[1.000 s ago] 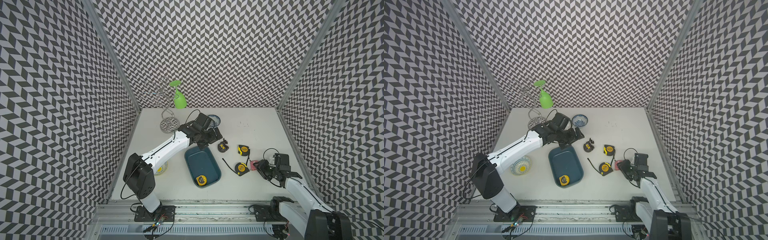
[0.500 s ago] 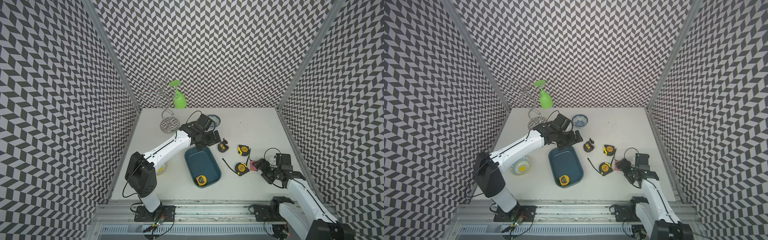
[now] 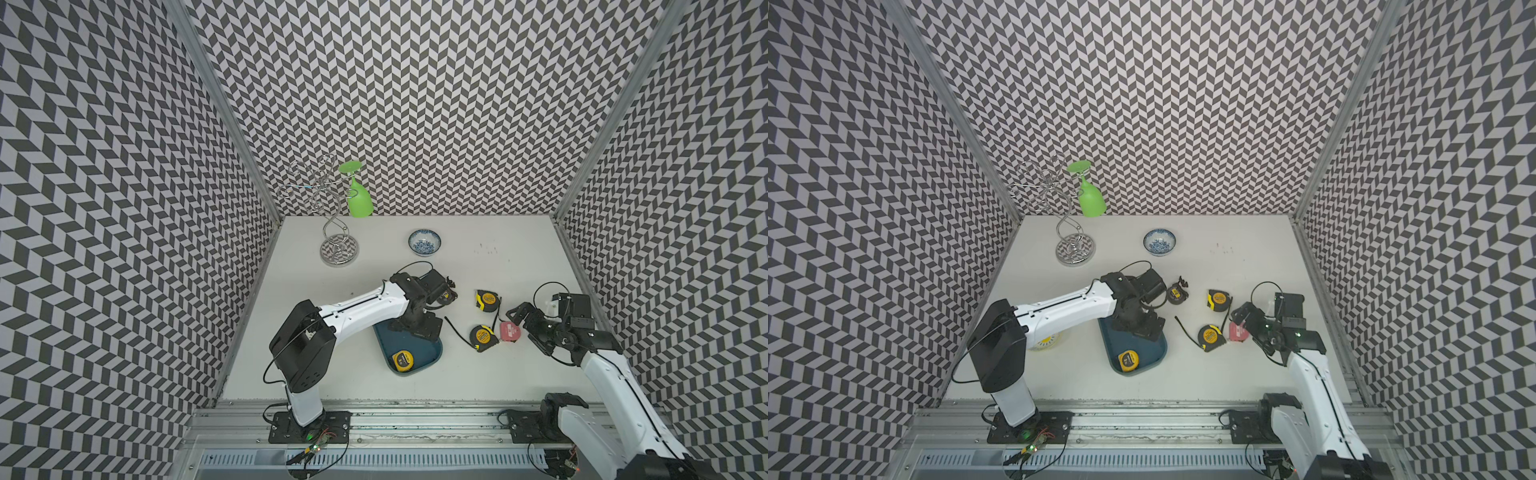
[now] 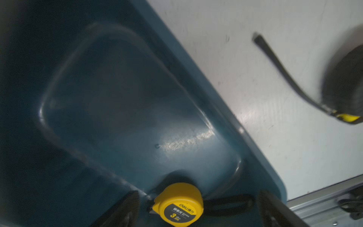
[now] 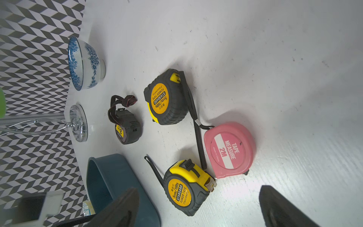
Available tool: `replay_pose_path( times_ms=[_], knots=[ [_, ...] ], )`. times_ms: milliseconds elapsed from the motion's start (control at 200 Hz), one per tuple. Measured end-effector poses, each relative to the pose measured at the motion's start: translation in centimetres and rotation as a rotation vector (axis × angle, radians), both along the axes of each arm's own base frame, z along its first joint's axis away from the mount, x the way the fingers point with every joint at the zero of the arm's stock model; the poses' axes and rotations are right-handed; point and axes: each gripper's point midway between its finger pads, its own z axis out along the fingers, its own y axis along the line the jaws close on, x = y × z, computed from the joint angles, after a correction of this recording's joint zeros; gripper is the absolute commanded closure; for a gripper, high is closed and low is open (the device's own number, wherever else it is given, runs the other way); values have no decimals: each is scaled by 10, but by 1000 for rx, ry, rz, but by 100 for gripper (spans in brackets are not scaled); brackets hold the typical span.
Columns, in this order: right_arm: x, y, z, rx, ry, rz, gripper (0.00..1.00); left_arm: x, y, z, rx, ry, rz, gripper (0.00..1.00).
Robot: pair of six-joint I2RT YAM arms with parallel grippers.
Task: Take the tape measure out of the storage box
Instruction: Pick up the tape measure from the storage box.
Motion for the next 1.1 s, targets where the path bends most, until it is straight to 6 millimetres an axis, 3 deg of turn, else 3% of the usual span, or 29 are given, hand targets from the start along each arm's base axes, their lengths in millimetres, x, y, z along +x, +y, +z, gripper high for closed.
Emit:
replay_pose_path(
  times_ms=[300, 696, 1101],
  knots=[
    [-7, 2, 4, 0, 19, 16, 0, -11, 23, 18, -15, -90, -184, 2],
    [-8, 6, 14, 10, 15, 32, 1, -30, 20, 1, 3, -83, -382, 1],
    [-9, 8, 18, 9, 17, 40, 0, -37, 19, -23, 41, -2, -397, 2]
  ],
)
